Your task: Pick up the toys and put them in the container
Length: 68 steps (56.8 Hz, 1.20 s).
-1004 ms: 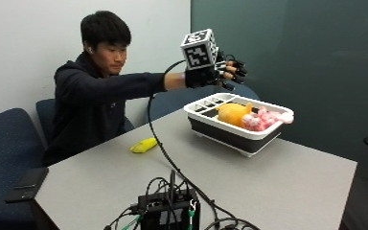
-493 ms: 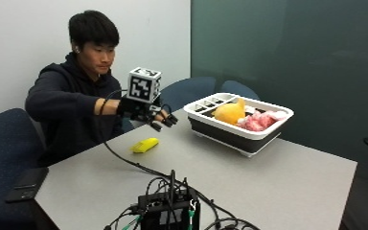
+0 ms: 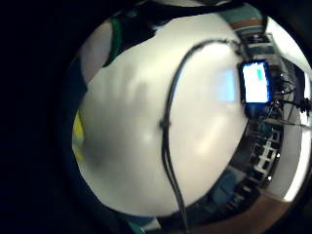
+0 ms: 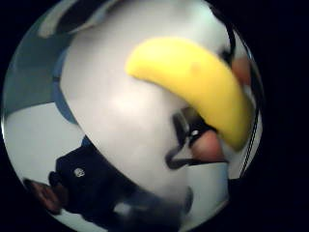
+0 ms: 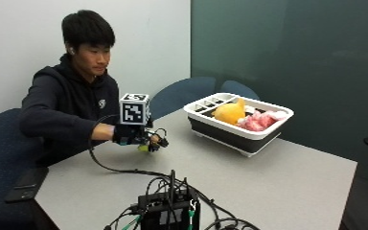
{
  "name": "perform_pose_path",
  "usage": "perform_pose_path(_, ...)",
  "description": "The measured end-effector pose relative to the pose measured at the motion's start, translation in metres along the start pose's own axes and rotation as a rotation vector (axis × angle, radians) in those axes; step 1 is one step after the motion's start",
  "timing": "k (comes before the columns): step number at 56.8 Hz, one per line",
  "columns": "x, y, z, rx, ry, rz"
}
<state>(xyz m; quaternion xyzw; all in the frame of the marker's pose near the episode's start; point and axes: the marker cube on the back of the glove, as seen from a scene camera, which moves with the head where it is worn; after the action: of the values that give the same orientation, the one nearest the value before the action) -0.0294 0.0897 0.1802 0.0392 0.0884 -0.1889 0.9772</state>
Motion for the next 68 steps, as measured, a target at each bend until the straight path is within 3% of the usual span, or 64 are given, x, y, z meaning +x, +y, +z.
perform_pose_path(9, 0.0, -0.028, -0.047, 0.148, -0.195, 0.035)
perform_pose_path(18, -0.02, -0.08, -0.131, 0.271, -0.283, 0.02)
perform_pose_path(24, -0.017, -0.127, -0.182, 0.368, -0.357, 0.12)
perform_pose_path(34, -0.053, -0.193, -0.19, 0.444, -0.329, 0.285)
perform_pose_path(40, -0.064, -0.217, -0.171, 0.328, -0.308, 0.353)
perform_pose_path(46, -0.061, -0.225, -0.157, 0.226, -0.311, 0.376)
perform_pose_path(68, -0.021, -0.169, -0.175, 0.371, -0.359, 0.395)
